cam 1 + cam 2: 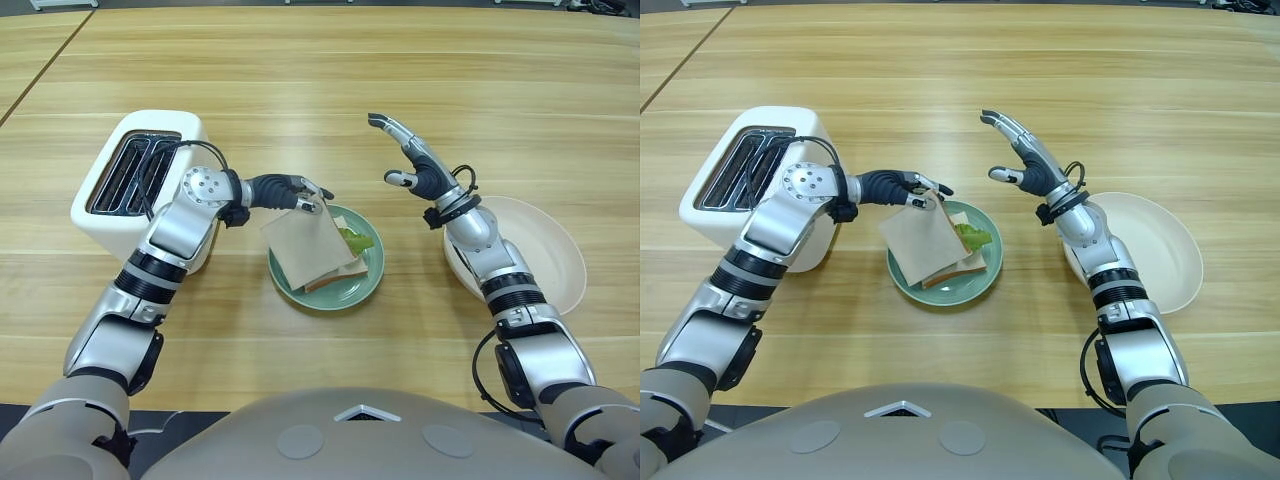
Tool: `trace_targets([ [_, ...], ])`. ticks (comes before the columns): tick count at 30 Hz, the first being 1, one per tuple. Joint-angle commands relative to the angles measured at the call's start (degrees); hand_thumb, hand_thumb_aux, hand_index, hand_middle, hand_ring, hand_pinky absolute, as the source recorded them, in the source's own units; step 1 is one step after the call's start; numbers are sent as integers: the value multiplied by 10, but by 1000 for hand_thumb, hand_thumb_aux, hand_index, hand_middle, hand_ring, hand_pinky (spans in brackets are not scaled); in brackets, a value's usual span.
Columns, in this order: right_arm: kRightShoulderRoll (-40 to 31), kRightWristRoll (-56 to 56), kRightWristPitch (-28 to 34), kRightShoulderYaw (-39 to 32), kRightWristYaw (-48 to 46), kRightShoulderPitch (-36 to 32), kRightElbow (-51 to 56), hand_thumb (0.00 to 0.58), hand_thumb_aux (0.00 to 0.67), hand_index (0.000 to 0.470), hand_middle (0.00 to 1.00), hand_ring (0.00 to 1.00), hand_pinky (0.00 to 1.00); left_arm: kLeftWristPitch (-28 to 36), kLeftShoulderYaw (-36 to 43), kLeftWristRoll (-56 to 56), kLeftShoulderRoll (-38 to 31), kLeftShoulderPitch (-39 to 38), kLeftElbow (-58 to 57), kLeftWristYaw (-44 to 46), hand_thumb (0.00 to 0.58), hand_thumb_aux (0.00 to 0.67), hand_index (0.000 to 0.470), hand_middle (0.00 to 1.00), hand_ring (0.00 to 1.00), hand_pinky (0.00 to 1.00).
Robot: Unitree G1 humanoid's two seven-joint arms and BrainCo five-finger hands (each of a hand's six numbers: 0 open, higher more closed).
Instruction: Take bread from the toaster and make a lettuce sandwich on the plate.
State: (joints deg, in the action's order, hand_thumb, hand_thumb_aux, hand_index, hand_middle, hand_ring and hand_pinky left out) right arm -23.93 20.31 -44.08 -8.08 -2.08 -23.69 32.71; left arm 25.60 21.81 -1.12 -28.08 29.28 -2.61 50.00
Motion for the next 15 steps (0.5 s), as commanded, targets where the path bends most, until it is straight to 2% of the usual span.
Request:
trace_targets([
  [1, 1, 2, 3, -2, -2, -10, 2, 0, 0, 0, 0, 0, 0, -12, -1, 14, 10, 18, -17, -10, 580, 670, 470, 0, 0, 0],
  [15, 9, 4, 3, -11, -3, -15, 8, 0, 0, 0, 0, 0, 0, -20, 15, 44, 56, 39, -39, -35, 580, 670, 470, 0, 0, 0],
])
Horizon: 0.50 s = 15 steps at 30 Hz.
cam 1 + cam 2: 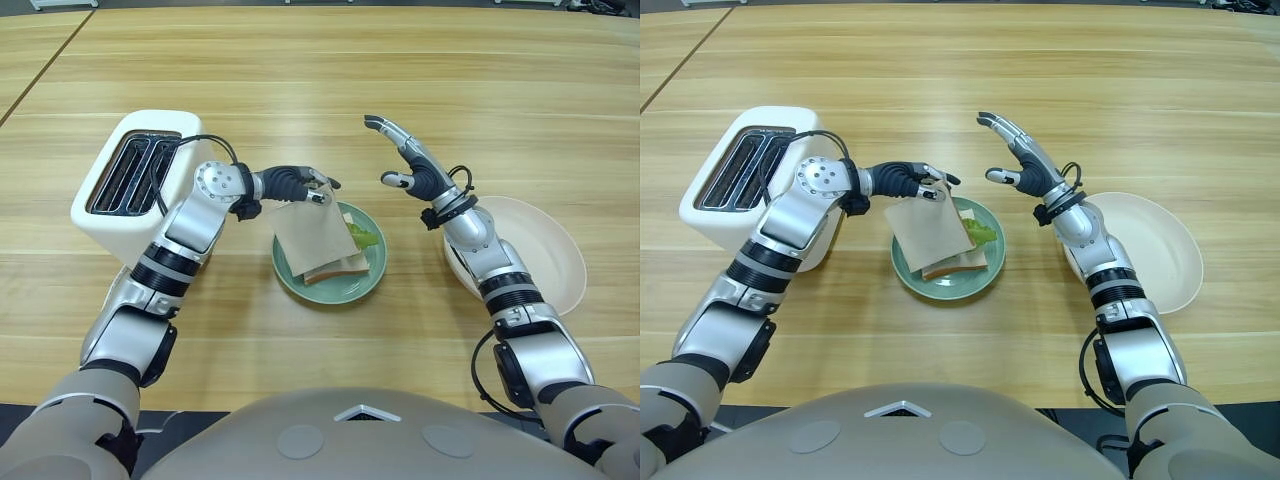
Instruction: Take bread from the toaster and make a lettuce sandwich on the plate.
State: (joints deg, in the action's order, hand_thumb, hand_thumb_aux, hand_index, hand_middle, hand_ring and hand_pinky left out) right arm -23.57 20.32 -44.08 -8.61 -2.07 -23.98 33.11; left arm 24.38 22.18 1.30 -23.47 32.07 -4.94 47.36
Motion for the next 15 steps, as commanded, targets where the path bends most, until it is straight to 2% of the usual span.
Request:
trace_targets([
  [1, 6, 5, 3, -7, -3, -12, 4, 0, 0, 0, 0, 0, 0, -11, 14, 24, 14, 13, -22, -13, 580, 659, 463, 0, 0, 0],
  [2, 7, 5, 3, -8, -3, -12, 5, 0, 0, 0, 0, 0, 0, -14, 17, 29, 19, 16, -28, -17, 530, 473, 332, 0, 0, 0],
  [3, 8, 5, 3, -8, -3, -12, 5, 0, 0, 0, 0, 0, 0, -16, 19, 33, 24, 18, -33, -21, 503, 426, 299, 0, 0, 0],
  [4, 8, 6, 3, -9, -3, -12, 6, 0, 0, 0, 0, 0, 0, -19, 19, 38, 31, 21, -38, -28, 164, 102, 72, 0, 0, 0],
  [5, 9, 6, 3, -10, -3, -12, 6, 0, 0, 0, 0, 0, 0, -22, 20, 43, 36, 25, -44, -35, 0, 0, 0, 0, 0, 0],
  [15, 17, 10, 2, -18, -2, -25, 20, 0, 0, 0, 0, 0, 0, -72, -10, 66, 44, 53, -75, -88, 0, 0, 0, 0, 0, 0],
])
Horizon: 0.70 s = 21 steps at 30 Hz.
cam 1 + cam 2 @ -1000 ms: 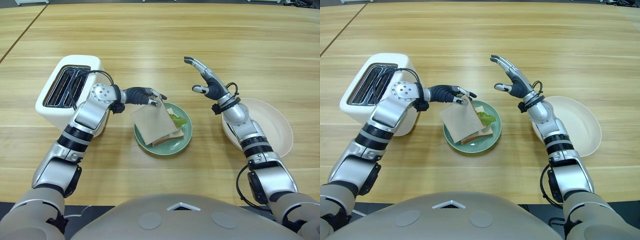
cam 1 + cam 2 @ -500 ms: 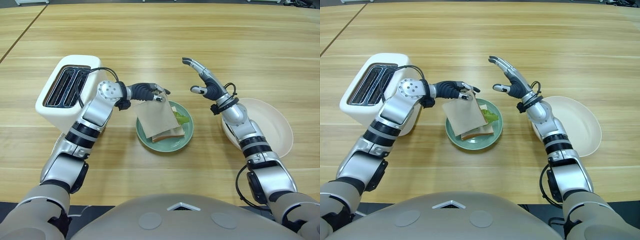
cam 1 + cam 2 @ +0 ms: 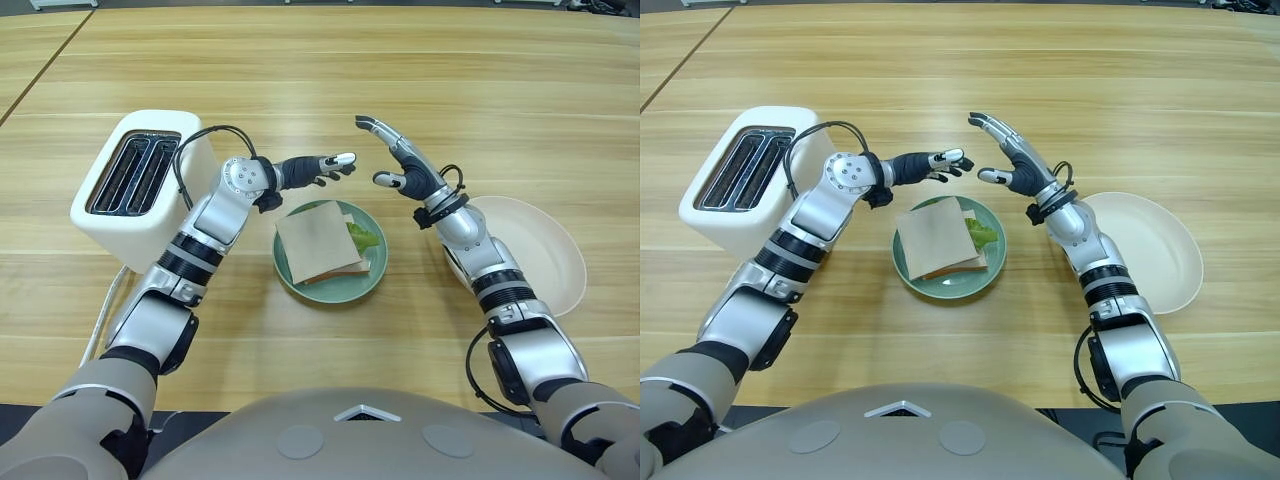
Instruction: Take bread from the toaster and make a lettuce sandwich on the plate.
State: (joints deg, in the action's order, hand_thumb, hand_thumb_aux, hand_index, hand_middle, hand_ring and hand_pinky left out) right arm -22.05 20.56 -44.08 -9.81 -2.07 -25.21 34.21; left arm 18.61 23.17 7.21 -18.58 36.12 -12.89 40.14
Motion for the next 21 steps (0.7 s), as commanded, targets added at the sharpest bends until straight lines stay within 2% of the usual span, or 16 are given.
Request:
trace_targets([
  [1, 2, 8, 2, -6, -2, -13, 9, 0, 0, 0, 0, 0, 0, -19, -32, 7, -8, 13, 10, -26, 0, 0, 0, 0, 0, 0],
  [5, -8, 26, 5, -10, 7, -15, 8, 0, 0, 0, 0, 0, 0, -42, -74, 30, -36, -25, 81, -83, 0, 0, 0, 0, 0, 0],
  [8, -20, 39, 9, -9, 8, -20, 5, 0, 0, 0, 0, 0, 0, -50, -95, 54, -64, -106, 175, -118, 0, 0, 0, 0, 0, 0],
  [15, -105, 164, 28, -46, 1, -9, -60, 0, 0, 0, 0, 0, 0, -100, -71, 214, -175, -349, 364, -147, 0, 0, 0, 0, 0, 0],
  [18, -125, 189, 28, -57, -5, 3, -94, 0, 0, 0, 0, 0, 0, -113, -86, 300, -206, -405, 411, -175, 0, 0, 0, 0, 0, 0],
  [21, -134, 214, 30, -77, -9, 11, -106, 0, 0, 0, 0, 0, 0, -110, -93, 357, -205, -444, 448, -191, 0, 0, 0, 0, 0, 0],
])
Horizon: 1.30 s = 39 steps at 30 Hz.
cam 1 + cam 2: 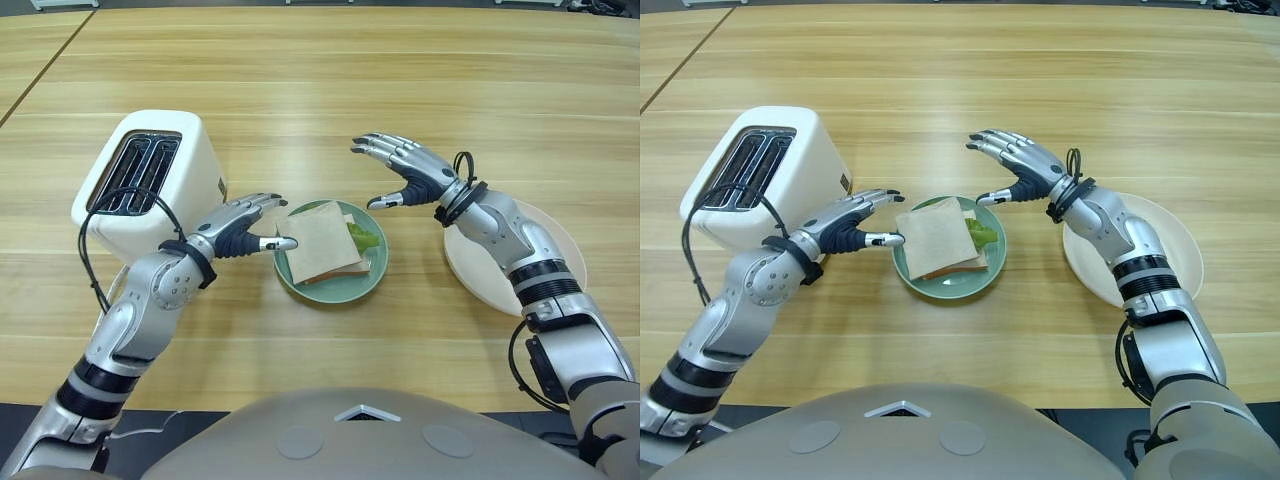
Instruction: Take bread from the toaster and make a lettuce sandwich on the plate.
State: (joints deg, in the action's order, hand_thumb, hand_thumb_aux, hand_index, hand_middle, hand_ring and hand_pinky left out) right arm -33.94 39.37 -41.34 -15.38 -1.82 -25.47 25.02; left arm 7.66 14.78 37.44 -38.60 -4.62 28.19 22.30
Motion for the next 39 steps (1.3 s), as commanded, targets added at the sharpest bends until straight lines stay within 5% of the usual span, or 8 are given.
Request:
trace_targets([
  [1, -15, 28, 2, -24, -13, 16, -16, 0, 0, 0, 0, 0, 0, 1, -11, 67, -2, -46, 45, -14, 0, 0, 0, 0, 0, 0],
  [15, -44, 50, 28, -49, -54, 38, -57, 0, 0, 0, 0, 0, 0, -17, -38, 150, -11, -152, 82, 25, 0, 0, 0, 0, 0, 0],
  [39, -58, 41, 73, -61, -114, 38, -36, 0, 0, 0, 0, 0, 0, -73, 26, 170, 53, -95, 3, 32, 0, 0, 0, 0, 0, 0],
])
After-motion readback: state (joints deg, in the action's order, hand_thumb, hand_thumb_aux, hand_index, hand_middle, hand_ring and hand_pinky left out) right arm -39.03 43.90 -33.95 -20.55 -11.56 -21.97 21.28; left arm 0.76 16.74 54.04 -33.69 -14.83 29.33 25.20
